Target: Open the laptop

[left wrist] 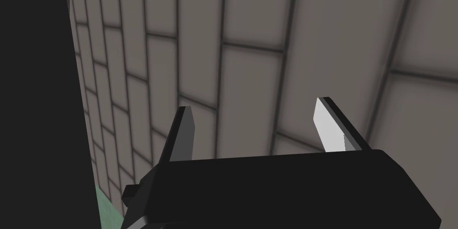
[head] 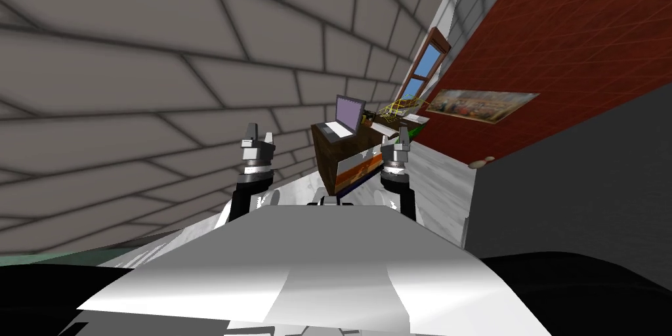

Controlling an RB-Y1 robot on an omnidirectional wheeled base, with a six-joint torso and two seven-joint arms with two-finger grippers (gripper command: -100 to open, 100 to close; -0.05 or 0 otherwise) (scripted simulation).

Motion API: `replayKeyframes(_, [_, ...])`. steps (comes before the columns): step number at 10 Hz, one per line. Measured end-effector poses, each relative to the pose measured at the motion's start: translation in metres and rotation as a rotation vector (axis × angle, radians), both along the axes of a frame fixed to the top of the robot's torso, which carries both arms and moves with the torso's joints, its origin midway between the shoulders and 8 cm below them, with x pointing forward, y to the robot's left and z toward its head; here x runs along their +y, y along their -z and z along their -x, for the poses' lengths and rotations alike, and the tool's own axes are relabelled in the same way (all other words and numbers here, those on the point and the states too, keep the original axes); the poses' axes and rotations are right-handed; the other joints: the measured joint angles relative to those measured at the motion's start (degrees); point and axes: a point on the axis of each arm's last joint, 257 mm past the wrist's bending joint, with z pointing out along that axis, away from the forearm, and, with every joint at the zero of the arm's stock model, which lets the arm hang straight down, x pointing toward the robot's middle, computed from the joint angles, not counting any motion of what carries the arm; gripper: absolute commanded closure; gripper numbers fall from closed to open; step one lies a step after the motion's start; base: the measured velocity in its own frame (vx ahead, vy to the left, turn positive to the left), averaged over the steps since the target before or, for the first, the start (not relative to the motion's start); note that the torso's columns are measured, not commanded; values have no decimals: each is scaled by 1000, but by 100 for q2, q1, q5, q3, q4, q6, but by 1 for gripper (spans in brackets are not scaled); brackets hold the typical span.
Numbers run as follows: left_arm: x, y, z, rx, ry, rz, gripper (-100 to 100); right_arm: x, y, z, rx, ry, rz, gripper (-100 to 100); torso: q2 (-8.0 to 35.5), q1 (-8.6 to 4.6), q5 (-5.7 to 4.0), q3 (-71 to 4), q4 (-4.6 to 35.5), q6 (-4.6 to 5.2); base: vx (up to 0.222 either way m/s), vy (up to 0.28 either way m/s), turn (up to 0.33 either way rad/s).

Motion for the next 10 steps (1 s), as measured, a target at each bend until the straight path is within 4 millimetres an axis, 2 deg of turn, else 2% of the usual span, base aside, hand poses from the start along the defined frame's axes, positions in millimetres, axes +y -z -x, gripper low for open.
replayKeyframes(6, [0, 0, 0, 0, 0, 0, 0, 42, 27, -48, 25, -26, 251, -100, -7, 6, 2, -7, -1, -1, -104, -83, 18])
replayKeyframes(10, [0, 0, 0, 0, 0, 0, 0, 59, 42, -70, 33, -24, 362, -100, -12, 6, 2, -10, -2, -1, -73, -56, 19])
